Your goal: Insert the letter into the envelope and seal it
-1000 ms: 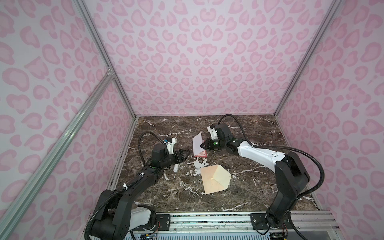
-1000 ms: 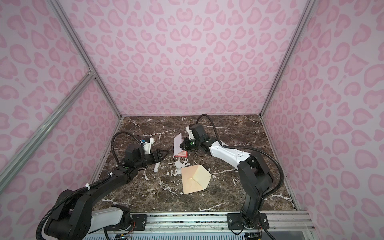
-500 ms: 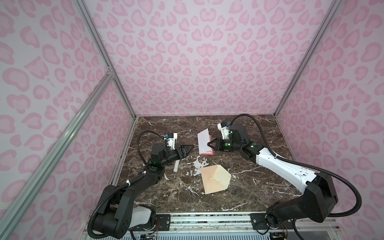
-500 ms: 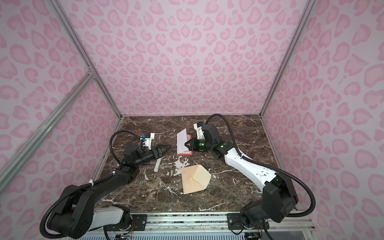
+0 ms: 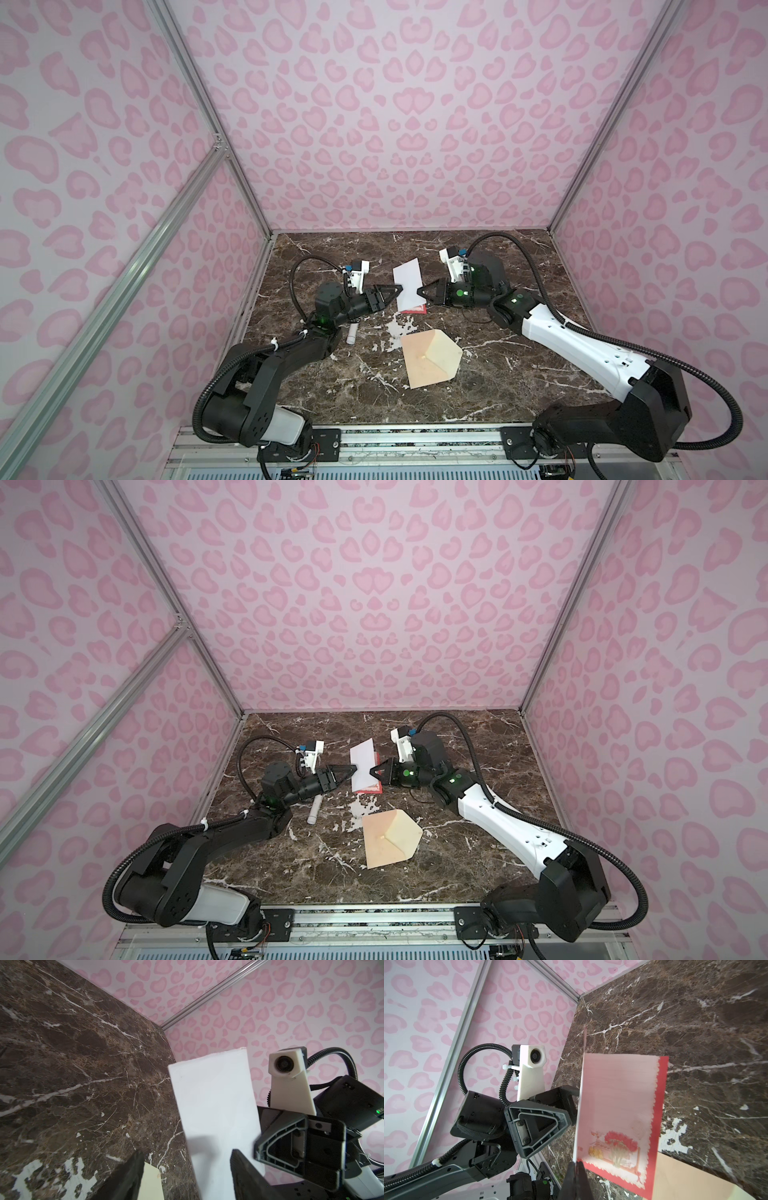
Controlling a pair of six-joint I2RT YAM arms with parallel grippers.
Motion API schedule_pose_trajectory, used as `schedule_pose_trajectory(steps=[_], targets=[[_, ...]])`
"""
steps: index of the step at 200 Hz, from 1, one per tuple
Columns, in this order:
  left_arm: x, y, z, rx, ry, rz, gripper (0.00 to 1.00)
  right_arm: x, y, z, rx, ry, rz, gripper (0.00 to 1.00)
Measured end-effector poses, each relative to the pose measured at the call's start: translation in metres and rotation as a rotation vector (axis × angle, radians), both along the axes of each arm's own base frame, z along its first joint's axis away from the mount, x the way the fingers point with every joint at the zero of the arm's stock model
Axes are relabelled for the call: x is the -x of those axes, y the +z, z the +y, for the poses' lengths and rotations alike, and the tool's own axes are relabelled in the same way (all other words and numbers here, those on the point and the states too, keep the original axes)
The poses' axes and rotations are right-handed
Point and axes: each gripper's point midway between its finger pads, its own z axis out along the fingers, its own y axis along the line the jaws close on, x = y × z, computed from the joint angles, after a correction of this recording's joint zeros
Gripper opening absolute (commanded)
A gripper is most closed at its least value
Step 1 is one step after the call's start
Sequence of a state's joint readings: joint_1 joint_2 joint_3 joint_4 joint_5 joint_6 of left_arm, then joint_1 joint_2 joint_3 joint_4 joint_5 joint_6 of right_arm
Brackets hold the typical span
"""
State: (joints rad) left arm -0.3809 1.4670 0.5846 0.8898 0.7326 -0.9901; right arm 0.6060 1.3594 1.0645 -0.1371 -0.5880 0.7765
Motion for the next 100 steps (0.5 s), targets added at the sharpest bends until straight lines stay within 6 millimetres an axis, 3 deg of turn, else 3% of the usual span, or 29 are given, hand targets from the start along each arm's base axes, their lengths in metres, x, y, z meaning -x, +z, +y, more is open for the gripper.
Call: schedule_pose_trajectory(steps=[100], targets=[[-0.006,0.009,-0.014,0.107,-0.047,0.001,0.49,-0.001,-0.014,-0.008,-0.025,-0.009,0.048,0.0]])
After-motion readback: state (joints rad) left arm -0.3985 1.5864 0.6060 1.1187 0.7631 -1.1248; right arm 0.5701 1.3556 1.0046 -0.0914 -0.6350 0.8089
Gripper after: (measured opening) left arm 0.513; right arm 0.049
